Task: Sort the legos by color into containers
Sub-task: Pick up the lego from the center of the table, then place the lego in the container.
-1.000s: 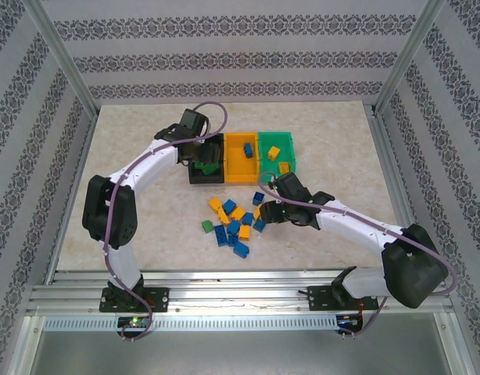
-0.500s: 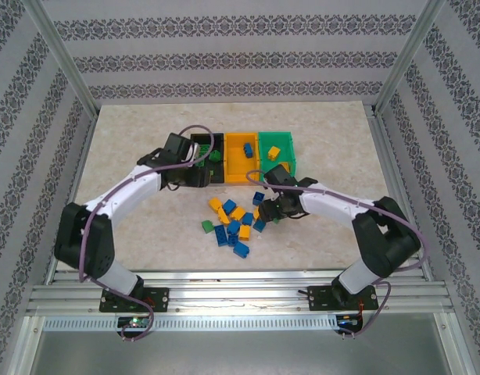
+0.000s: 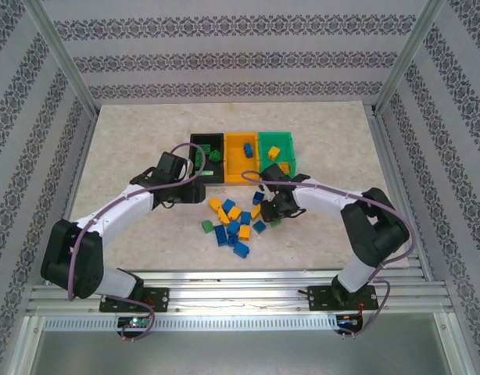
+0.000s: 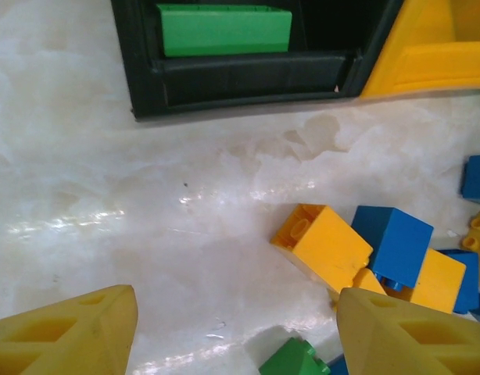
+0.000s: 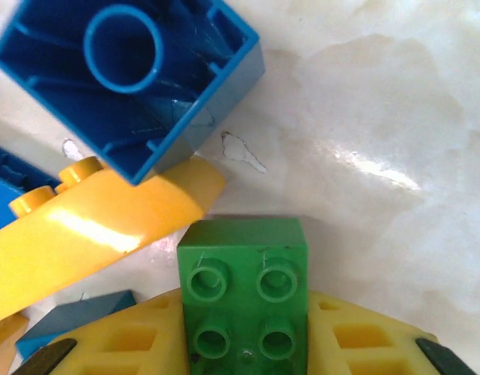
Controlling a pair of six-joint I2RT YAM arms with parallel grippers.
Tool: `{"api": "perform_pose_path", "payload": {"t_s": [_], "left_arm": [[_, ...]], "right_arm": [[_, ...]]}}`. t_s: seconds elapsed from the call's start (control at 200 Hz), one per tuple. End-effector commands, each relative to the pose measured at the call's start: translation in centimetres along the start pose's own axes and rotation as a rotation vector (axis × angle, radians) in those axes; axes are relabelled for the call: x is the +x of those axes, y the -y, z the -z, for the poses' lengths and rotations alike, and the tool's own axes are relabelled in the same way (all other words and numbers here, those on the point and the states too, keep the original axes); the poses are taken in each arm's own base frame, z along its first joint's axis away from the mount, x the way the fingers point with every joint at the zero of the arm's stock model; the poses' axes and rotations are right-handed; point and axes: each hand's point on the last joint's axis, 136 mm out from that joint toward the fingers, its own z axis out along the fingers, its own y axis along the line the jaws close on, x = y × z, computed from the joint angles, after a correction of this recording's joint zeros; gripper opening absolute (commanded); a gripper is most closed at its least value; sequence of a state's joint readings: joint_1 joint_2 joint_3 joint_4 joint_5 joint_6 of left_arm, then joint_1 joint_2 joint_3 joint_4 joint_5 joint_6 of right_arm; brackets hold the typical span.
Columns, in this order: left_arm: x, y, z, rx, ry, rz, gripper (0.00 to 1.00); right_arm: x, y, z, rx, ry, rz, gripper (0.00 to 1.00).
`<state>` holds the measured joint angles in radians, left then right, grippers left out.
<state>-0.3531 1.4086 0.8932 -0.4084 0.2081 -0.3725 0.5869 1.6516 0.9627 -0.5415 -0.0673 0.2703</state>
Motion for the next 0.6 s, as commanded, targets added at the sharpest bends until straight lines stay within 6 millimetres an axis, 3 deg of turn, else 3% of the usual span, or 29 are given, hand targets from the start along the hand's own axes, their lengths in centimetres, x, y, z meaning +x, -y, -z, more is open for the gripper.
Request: {"api": "perform_pose_path", "payload": {"t_s": [0.0,0.095,0.21,0.415,0.595], "left_arm": [[0.4,1.4,-0.4,0.117,0.023,0.053,0.65],[1.5,2.6,-1.1,0.201,-0.013,0.084,0.62],[3.2,2.3,-1.7,0.187,-0.048,0.09,0.62],[5.4,2.0,-1.2,0.205,-0.054,0.144,0.62],[6.9,3.1,-1.3,0.241,-0.089,0.141,0.62]], "right_arm": [[-1.5,-0.9,3.2,-0.024,0.095,-0.003,0.32],[-4.3,-2.7,5.4,-0.103,0.203,-0.013,0.31],[-8.3,-5.8,7.4,-0.21,0.291,0.006,0.33],[-16.0,-11.5,8.1,-0.297,0.342,0.084,0.36],[-22.6,-13.5,7.4,-0.34,0.369,0.056,0.39]]}}
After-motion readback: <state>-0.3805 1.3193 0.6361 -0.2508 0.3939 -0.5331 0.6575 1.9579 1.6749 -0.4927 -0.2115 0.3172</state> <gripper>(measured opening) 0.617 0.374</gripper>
